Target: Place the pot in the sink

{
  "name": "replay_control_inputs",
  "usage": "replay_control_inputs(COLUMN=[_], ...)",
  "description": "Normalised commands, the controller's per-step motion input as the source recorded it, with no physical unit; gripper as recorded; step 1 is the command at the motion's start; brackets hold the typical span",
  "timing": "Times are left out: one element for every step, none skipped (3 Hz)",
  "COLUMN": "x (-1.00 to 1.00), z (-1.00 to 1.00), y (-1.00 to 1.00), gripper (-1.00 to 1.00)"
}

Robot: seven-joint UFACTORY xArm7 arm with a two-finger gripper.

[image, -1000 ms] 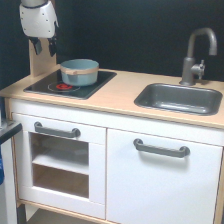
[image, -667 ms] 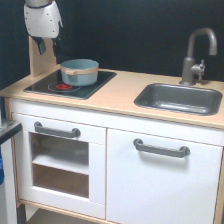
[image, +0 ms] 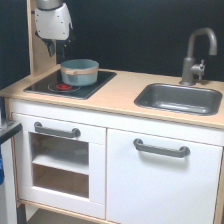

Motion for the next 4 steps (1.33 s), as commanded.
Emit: replay_control_inputs(x=[-0.09, -0.06, 0.03, 0.18], z=[-0.90, -0.93, -0.93, -0.85], y=[0.43, 0.33, 0.22, 0.12], gripper=[1.00, 1.00, 1.00, 0.99])
